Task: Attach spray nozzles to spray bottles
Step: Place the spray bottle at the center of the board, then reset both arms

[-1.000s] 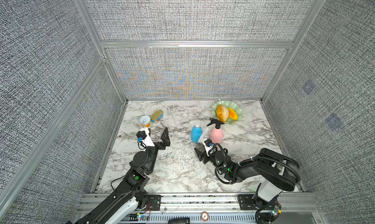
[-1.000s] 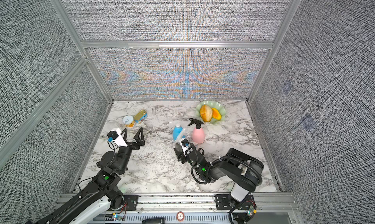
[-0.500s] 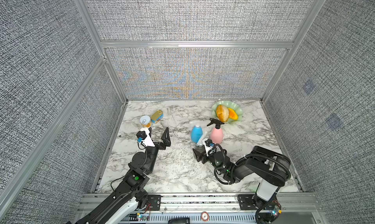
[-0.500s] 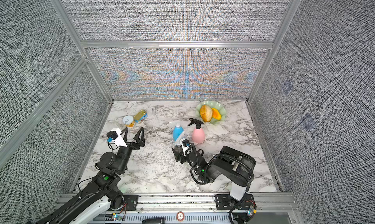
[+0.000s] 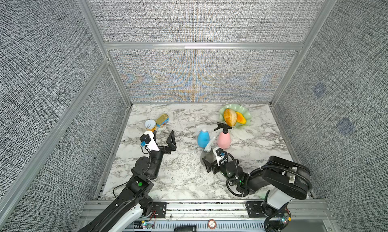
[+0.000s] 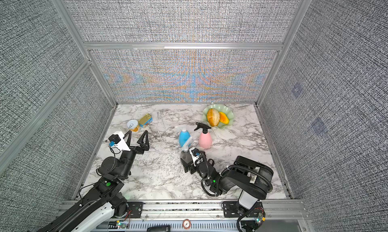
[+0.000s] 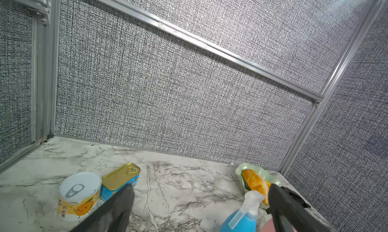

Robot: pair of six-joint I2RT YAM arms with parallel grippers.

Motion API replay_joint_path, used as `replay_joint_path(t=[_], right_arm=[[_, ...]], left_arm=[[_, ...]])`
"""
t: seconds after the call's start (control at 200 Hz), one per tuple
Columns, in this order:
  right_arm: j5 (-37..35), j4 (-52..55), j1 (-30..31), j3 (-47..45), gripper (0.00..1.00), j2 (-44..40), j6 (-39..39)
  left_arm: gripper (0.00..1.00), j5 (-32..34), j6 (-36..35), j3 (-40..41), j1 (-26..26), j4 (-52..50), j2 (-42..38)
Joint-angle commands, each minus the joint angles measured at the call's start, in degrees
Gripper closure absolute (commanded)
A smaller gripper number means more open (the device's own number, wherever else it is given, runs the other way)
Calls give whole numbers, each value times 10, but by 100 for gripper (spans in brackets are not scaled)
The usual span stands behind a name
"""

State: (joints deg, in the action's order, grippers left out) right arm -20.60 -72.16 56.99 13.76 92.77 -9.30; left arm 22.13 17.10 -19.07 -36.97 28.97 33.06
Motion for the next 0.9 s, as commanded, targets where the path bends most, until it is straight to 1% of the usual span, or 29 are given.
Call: replay_joint_path(t=[0.0, 0.09, 0.185, 0.23, 0.265, 0.305, 0.34, 0.375, 0.435, 0.46, 0.525, 0.555, 0.59, 0.62, 0.66, 0.695, 0.745, 0.8, 0.85, 0.895], right_arm=[[-26, 17, 5, -13, 1, -36, -5], [-30, 51, 11, -19, 1, -78, -2], [-46, 118, 26, -28, 1, -154, -3], [-57, 178, 32, -28, 1, -207, -12], [-77, 263, 34, -16, 1, -252, -27], [-84, 370, 34, 10, 1, -307, -36], [-94, 450, 34, 31, 1, -347, -46], [-117, 498, 33, 46, 1, -386, -60], [-117, 528, 33, 53, 1, -445, -38], [-122, 526, 33, 52, 1, -466, -25], [-144, 570, 32, 72, 1, -517, -15], [-162, 564, 31, 75, 1, -535, -5], [-198, 543, 30, 73, 1, -547, 15], [-237, 522, 29, 73, 1, -548, 40], [-284, 521, 28, 87, 1, -539, 70], [-310, 524, 19, 106, 1, -519, 93], [-308, 536, -3, 130, 1, -477, 138], [-307, 554, -39, 156, 1, -437, 144], [-281, 557, -81, 169, 1, -417, 155], [-254, 540, -118, 168, 1, -413, 173]], left_arm=[[1, -2, -5, -3, 1, -2, -4], [1, 0, -5, -4, 1, -5, -4], [1, 0, -6, -23, 0, -40, -1], [1, 5, -6, -39, 1, -70, 2], [1, 8, -9, -52, 0, -93, 3], [1, 16, -9, -68, 1, -116, 5], [1, 38, -2, -82, 0, -139, 8], [1, 60, 11, -100, 1, -170, 12], [1, 79, 24, -120, 1, -211, 12], [1, 91, 25, -120, 1, -210, 10], [1, 127, 19, -107, 0, -190, -2], [1, 138, 19, -97, 1, -172, -6], [1, 153, 17, -74, 1, -134, -10], [1, 150, -32, -49, 1, -78, -14], [1, 131, -116, -4, 1, 12, -12], [1, 113, -180, 32, 1, 88, -5], [1, 92, -263, 78, 1, 191, 11], [1, 84, -332, 121, 1, 284, 36], [1, 100, -371, 151, 1, 361, 66], [1, 139, -398, 164, 1, 405, 96]])
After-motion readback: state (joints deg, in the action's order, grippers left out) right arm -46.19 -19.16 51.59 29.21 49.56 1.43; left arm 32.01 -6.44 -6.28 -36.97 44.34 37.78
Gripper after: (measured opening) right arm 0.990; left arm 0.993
